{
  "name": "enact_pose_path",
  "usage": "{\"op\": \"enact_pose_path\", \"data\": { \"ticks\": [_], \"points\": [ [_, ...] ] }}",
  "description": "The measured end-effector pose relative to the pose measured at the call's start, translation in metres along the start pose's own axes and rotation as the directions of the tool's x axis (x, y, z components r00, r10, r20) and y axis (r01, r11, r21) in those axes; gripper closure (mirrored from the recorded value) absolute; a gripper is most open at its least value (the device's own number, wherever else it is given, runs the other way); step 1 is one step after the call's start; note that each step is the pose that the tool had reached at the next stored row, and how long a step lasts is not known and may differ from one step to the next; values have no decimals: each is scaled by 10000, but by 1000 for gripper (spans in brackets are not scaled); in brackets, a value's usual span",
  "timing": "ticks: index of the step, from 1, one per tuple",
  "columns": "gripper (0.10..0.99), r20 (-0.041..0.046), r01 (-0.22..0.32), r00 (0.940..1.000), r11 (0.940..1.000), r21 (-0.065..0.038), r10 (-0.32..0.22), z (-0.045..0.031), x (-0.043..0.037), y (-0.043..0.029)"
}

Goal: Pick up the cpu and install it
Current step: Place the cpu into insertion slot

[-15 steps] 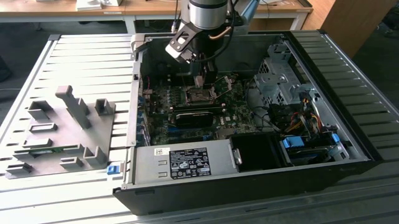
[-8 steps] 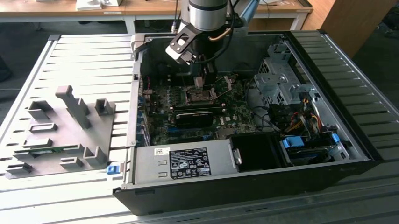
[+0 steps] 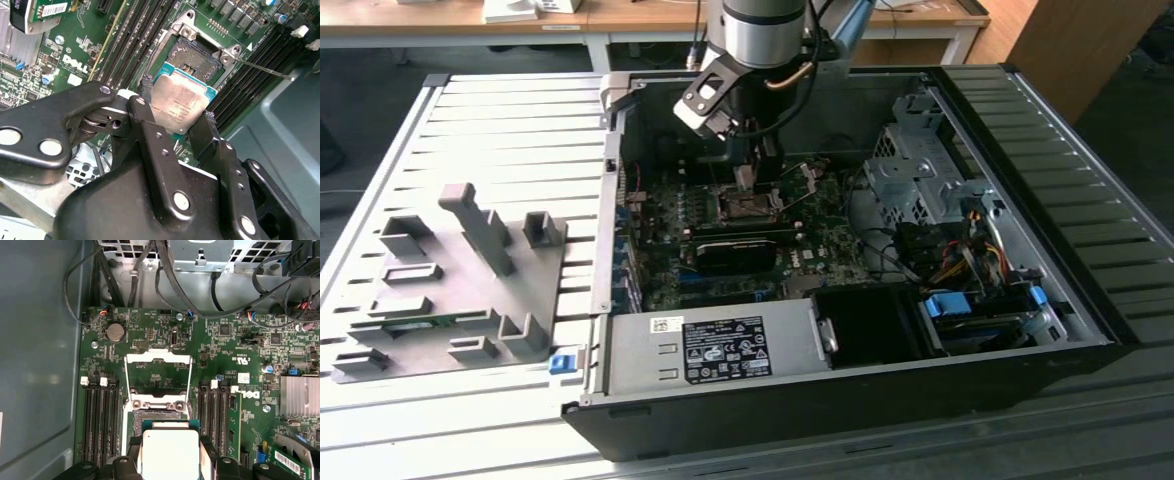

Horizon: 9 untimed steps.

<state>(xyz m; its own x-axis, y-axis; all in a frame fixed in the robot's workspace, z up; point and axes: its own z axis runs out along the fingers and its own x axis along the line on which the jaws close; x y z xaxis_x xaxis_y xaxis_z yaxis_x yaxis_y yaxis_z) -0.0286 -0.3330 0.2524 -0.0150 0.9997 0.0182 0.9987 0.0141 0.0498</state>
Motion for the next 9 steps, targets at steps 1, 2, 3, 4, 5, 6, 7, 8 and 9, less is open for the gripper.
{"op": "enact_pose_path", "data": {
  "ticks": [1, 2, 3, 4, 5, 6, 7, 8, 9],
  "points": [
    [545, 0, 2, 10000, 10000, 0, -2, 5, 0, -10],
    [545, 1, 1, 10000, 10000, 1, -1, 10, 0, -22],
    [545, 0, 2, 10000, 10000, 1, -2, 15, 1, -28],
    [545, 1, 1, 10000, 10000, 2, -1, 20, 3, -30],
    [545, 2, 1, 10000, 10000, 2, -1, 25, 6, -30],
    [545, 2, 1, 10000, 10000, 2, -1, 31, 9, -31],
    [545, 0, 1, 10000, 10000, 1, -1, 38, 12, -32],
    [545, 0, 1, 10000, 10000, 1, -1, 45, 14, -33],
    [545, -1, 1, 10000, 10000, 0, -1, 53, 17, -34]
  ]
}}
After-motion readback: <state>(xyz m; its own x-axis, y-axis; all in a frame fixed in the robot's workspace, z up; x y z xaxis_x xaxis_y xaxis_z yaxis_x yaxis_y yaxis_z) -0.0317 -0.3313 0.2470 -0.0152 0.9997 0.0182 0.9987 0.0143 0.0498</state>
